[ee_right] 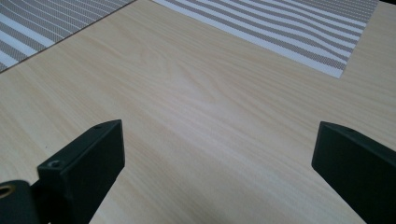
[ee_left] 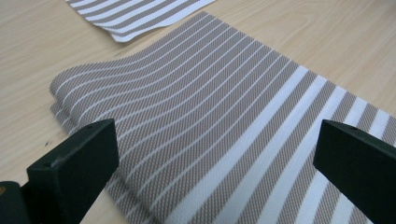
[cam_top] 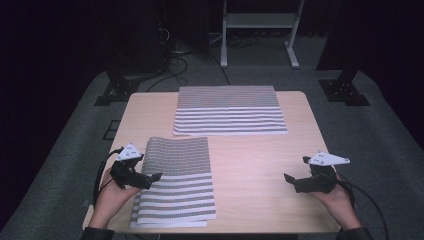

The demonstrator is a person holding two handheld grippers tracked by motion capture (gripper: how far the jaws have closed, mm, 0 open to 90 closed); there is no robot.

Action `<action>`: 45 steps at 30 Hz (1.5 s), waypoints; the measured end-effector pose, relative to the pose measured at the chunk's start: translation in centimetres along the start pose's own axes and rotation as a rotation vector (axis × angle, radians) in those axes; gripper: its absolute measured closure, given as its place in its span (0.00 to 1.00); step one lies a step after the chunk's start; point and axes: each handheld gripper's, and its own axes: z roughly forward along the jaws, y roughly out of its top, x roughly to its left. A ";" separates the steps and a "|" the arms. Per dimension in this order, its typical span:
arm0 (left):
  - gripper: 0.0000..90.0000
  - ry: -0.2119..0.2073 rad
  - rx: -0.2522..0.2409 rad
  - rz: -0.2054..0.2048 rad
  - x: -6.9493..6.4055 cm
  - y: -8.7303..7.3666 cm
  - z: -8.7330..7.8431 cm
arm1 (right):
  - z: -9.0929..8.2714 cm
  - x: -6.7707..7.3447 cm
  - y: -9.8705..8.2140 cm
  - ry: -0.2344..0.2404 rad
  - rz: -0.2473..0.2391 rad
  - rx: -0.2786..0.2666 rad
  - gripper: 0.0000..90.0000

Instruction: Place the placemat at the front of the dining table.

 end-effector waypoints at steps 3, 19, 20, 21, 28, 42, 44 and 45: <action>0.00 0.018 -0.003 -0.009 0.1 -1.0 -1.2 | -0.6 0.0 -0.8 -0.005 0.002 -0.011 0.02; 0.00 0.073 0.035 -0.094 2.0 -6.8 -4.4 | -2.0 -0.4 -4.7 -0.023 0.029 0.042 0.02; 0.00 0.086 0.049 -0.099 2.3 -7.4 -4.4 | -2.0 -0.4 -4.9 -0.020 0.029 0.049 0.02; 0.00 0.087 0.054 -0.107 2.6 -7.9 -4.4 | -1.9 -0.5 -5.2 -0.016 0.031 0.061 0.02; 0.00 0.107 0.078 -0.159 3.7 -10.1 -3.4 | -1.1 -0.7 -6.1 -0.015 0.032 0.127 0.02; 0.00 0.137 0.078 -0.122 3.8 -11.2 -1.9 | -0.8 -0.6 -6.1 -0.010 0.020 0.168 0.02; 0.00 0.149 0.066 -0.102 3.6 -11.4 -1.8 | -0.8 -0.6 -6.1 -0.010 0.020 0.168 0.02; 0.00 0.149 0.062 -0.102 3.6 -11.5 -1.8 | -0.8 -0.6 -6.1 -0.010 0.020 0.168 0.02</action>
